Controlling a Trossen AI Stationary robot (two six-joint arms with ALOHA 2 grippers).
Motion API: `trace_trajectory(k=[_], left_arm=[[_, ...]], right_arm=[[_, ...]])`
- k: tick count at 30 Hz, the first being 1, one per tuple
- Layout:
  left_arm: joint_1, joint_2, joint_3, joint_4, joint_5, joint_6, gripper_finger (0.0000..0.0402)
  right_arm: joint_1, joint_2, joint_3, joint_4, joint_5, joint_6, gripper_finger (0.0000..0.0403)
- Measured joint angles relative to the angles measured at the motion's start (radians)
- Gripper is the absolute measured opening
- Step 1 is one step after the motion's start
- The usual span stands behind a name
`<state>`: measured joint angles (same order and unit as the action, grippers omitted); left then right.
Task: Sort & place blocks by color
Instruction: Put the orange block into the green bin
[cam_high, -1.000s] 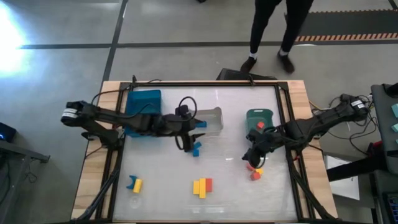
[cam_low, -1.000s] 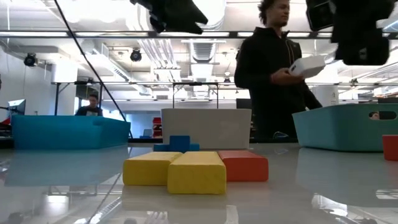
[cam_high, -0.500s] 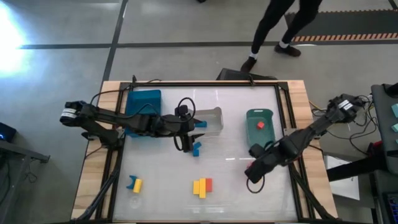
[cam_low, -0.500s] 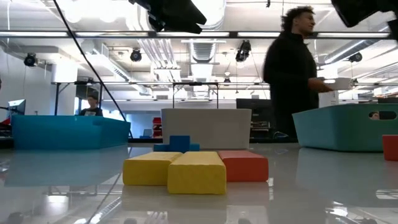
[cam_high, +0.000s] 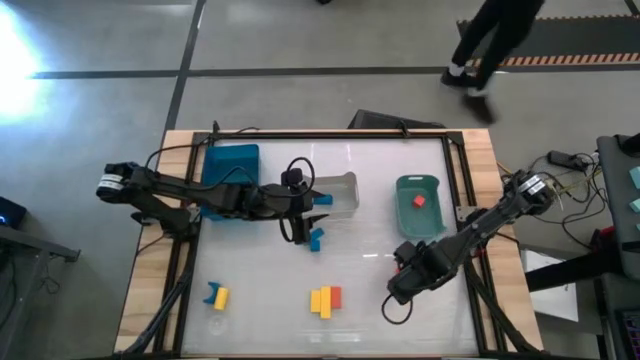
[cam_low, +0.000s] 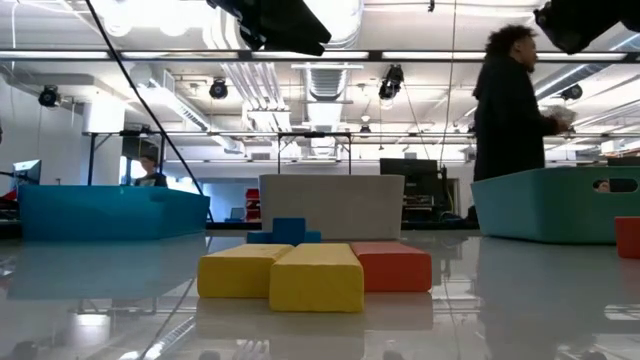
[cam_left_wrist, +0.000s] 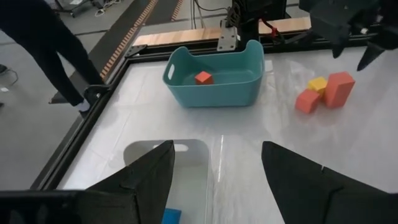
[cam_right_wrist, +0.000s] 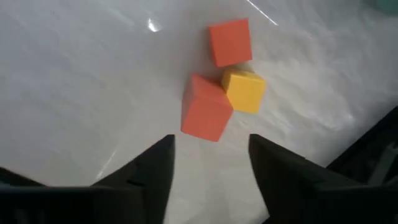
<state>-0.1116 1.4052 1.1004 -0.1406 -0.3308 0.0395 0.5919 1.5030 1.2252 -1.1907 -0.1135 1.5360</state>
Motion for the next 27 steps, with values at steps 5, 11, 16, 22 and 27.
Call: trace_trajectory(k=[5, 11, 16, 22, 27], left_arm=[[0.0, 0.0, 0.0, 0.0, 0.0, 0.007, 0.0226], [0.0, 0.0, -0.001, -0.001, 0.0, 0.025, 0.0226], [0.0, 0.0, -0.002, 0.0, 0.0, 0.028, 0.0226], [0.0, 0.0, -0.006, -0.001, -0.005, 0.029, 0.0226], [0.0, 0.0, -0.006, 0.001, -0.017, 0.028, 0.0226]], right_arm=[[0.0, 0.037, -0.001, 0.012, -0.002, 0.01, 0.025], [0.0, 0.077, -0.001, 0.054, 0.0, 0.016, 0.0276], [0.002, 0.112, -0.001, 0.059, -0.001, 0.015, 0.0267], [0.002, 0.144, -0.004, 0.064, 0.0, 0.007, 0.0251], [0.002, 0.151, -0.015, 0.08, 0.0, -0.003, 0.0235]])
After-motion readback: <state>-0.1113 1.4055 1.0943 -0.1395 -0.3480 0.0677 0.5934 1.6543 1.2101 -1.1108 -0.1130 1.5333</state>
